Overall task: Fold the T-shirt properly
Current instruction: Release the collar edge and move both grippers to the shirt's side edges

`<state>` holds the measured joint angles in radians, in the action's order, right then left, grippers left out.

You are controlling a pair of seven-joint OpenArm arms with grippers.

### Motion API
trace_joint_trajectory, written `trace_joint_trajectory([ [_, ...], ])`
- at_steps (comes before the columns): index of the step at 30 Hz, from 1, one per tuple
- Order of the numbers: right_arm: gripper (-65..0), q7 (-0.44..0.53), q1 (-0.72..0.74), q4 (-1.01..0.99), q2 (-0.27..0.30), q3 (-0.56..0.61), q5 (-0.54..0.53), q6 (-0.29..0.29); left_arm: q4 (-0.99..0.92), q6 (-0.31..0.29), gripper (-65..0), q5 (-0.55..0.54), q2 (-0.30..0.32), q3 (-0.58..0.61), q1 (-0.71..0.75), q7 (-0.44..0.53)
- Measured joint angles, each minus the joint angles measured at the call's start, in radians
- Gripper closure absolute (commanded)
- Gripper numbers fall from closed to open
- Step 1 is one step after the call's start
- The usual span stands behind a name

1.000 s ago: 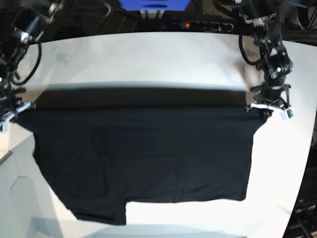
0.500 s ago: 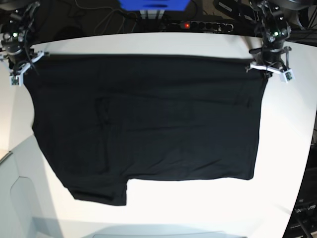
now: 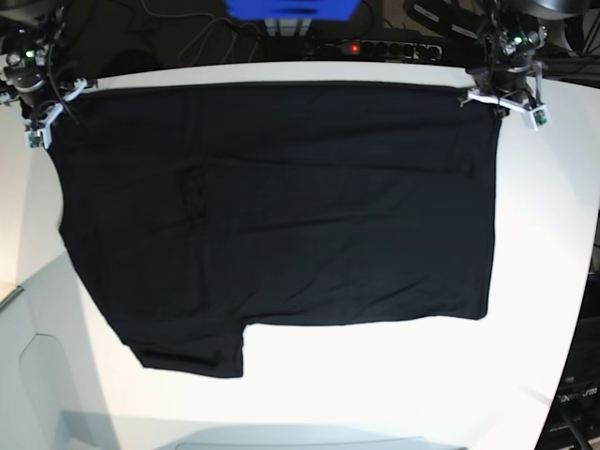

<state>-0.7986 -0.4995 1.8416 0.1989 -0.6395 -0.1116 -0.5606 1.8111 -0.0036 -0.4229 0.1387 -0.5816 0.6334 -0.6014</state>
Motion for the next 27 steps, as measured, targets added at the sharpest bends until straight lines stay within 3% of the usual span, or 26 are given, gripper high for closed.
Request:
trace_joint_trajectory([
  [2,0.0,-0.002,-0.002,0.0,0.0,0.0,0.0,0.0,0.0,0.0,-3.6,0.0,-0.001,0.0,0.0,0.0],
  [4,-3.0,0.005,-0.016,0.0,0.0,0.0,-0.001,-0.001,0.0,0.0,-11.5,0.0,-0.001,0.0,0.0,0.0],
  [9,-25.8,-0.002,-0.026,0.0,0.0,-0.001,0.002,-0.001,0.024,0.003,-35.8,0.002,-0.002,0.0,0.004,-0.001],
  [11,-34.0,-0.002,-0.024,0.009,-0.005,-0.032,-0.002,-0.012,0.056,-0.001,-41.4,0.0,-0.005,-0.02,0.012,-0.007],
  [14,-40.7,-0.004,-0.01,0.027,-0.01,-0.105,0.003,-0.014,0.114,0.003,-42.6,0.008,-0.021,-0.085,0.017,0.002],
  [18,-41.1,0.005,0.081,0.044,-0.021,-0.122,-0.001,-0.015,0.145,0.001,-42.6,0.003,-0.039,-0.134,-0.005,-0.012],
  [21,-41.1,-0.007,0.185,0.042,-0.017,-0.11,0.007,-0.018,0.145,0.001,-42.7,0.013,-0.032,-0.143,-0.103,-0.008],
  [27,-41.1,-0.003,0.508,-0.135,0.017,0.104,0.005,-0.018,0.076,0.001,-42.8,0.02,-0.027,-0.111,-0.385,0.0],
])
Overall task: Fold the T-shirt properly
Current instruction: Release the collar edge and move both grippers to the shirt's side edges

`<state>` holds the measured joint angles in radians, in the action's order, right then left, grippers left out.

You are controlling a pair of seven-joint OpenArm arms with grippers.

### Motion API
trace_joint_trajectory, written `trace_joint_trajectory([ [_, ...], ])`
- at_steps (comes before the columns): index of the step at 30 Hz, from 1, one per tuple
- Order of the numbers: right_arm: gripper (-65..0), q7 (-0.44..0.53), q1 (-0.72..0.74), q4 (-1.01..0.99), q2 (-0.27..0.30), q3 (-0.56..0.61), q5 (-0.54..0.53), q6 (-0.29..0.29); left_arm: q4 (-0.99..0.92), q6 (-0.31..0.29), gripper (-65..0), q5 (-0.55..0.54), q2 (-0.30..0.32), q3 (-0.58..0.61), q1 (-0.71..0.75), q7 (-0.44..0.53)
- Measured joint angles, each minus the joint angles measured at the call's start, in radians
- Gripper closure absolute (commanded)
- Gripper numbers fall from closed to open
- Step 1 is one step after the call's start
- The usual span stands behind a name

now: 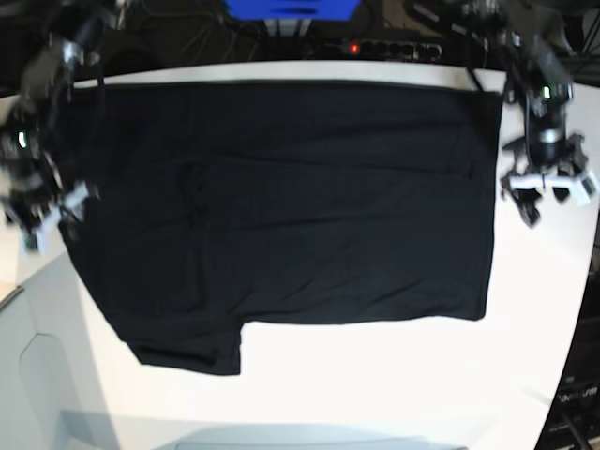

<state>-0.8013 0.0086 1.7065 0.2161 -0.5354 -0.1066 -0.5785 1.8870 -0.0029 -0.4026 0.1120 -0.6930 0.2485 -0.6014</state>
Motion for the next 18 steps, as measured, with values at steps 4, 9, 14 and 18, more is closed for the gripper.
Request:
trace_joint_trajectory([
  [4,-41.1,0.003,0.234,-0.242,0.019,0.092,0.064,-0.001,-0.128,-0.007,-42.9,0.066,0.025,0.095,-0.166,-0.005],
  [9,-41.4,0.216,0.488,-0.612,0.021,0.117,0.213,0.007,-0.366,0.0,-42.9,0.179,0.024,0.167,-0.353,0.003],
  [14,-41.5,0.454,0.611,-0.98,0.037,0.111,0.311,0.014,-0.598,-0.002,-42.9,0.235,0.035,0.179,-0.5,0.001],
  [18,-41.5,0.636,0.669,-1.225,0.077,0.113,0.318,0.159,-0.762,-0.006,-42.9,0.232,0.072,0.221,-0.61,0.049],
])
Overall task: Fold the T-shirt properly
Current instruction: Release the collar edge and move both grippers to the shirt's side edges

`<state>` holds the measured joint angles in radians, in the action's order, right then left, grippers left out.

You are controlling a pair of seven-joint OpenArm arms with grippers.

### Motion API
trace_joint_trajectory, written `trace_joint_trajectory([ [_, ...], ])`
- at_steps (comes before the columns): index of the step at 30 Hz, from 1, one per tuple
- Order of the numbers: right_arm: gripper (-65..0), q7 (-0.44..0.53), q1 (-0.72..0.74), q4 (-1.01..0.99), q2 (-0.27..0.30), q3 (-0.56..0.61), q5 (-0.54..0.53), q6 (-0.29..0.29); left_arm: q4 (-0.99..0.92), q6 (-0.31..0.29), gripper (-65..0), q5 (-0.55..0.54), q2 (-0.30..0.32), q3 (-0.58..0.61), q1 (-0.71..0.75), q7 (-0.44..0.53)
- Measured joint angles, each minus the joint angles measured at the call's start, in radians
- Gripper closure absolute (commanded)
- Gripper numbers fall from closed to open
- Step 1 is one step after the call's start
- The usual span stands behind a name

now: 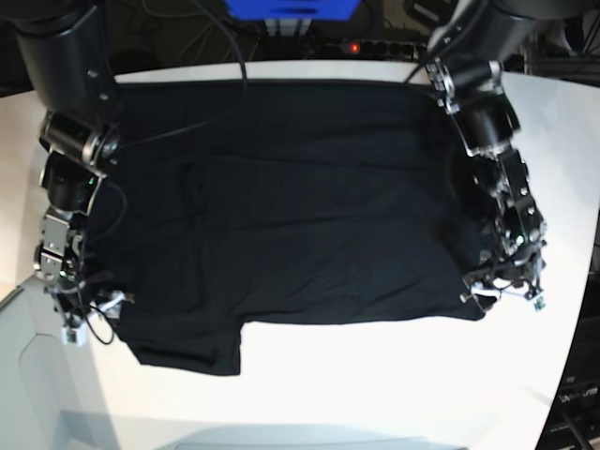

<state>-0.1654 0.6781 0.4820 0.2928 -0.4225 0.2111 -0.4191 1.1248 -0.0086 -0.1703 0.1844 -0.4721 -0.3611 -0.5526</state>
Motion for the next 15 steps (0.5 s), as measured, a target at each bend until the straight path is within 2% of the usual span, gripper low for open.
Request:
trace_joint_trajectory([
  [3,-41.5,0.111,0.045,-0.143,0.04,0.0,0.001,0.079,-0.107,0.011,-42.9,0.005,0.027,0.083,-0.021,0.136],
  [5,-41.5,0.158,0.054,-0.184,0.043,0.0,0.002,0.08,-0.183,0.004,-42.9,0.001,0.043,0.151,-0.029,0.2],
  [8,-41.5,0.167,0.047,-0.2,0.028,0.0,0.005,0.08,-0.351,0.004,-42.9,-0.002,0.054,0.222,-0.077,0.29],
  [11,-41.5,0.174,0.039,-0.201,0.008,0.0,0.006,0.08,-0.481,0.0,-42.9,0.001,0.068,0.235,-0.127,0.383],
  [15,-41.5,0.197,0.025,-0.198,-0.003,0.0,0.002,0.081,-0.6,0.005,-42.9,0.002,0.087,0.235,-0.17,0.453],
])
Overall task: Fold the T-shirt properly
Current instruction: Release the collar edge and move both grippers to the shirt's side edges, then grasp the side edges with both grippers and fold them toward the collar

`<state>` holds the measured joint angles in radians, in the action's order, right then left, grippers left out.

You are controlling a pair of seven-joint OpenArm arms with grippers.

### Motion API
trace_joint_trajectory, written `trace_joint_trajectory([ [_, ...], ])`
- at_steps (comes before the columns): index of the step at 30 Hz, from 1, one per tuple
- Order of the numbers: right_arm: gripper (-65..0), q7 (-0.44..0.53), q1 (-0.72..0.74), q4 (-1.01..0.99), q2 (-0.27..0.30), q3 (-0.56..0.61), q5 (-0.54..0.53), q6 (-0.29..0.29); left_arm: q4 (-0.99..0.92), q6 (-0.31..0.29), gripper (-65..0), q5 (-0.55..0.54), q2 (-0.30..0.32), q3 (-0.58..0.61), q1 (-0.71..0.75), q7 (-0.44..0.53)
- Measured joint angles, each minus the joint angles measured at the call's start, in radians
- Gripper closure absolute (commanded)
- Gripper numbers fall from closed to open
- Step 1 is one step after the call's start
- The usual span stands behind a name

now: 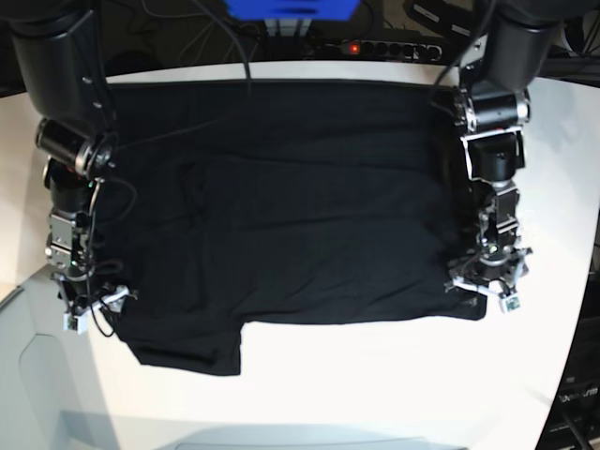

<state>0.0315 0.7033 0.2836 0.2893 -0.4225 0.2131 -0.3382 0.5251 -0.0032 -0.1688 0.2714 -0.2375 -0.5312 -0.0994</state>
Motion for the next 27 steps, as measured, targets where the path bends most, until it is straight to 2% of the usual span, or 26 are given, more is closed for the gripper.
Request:
trace_joint_trajectory([
  [9,-41.0,0.032,-0.018,0.007,-0.016,0.0,-0.003,0.0,-0.059,0.0,-41.2,-0.007,0.0,0.129,-0.037,0.041],
  [11,-40.9,0.042,-0.026,0.01,-0.018,0.0,-0.004,0.0,-0.059,0.0,-34.3,-0.009,0.0,0.135,-0.037,0.041],
  [13,-39.3,0.045,-0.031,0.011,-0.018,0.002,-0.009,0.0,-0.058,-0.009,-22.3,-0.014,-0.005,0.134,-0.028,0.05],
  [16,-31.2,0.046,-0.031,0.011,-0.017,0.003,-0.009,0.001,-0.054,-0.012,-3.6,-0.014,-0.006,0.129,-0.017,0.064],
  [17,-27.2,0.046,-0.031,0.011,-0.015,0.003,-0.009,0.001,-0.054,-0.012,0.0,-0.013,-0.006,0.129,-0.016,0.064],
  [23,0.0,0.04,-0.034,0.011,-0.01,0.003,-0.011,0.0,-0.045,-0.011,0.0,-0.014,-0.006,0.127,-0.002,0.076],
  [27,0.0,0.038,-0.034,0.013,-0.012,0.003,-0.011,0.0,0.016,0.001,0.0,-0.014,-0.006,0.127,0.025,0.043],
])
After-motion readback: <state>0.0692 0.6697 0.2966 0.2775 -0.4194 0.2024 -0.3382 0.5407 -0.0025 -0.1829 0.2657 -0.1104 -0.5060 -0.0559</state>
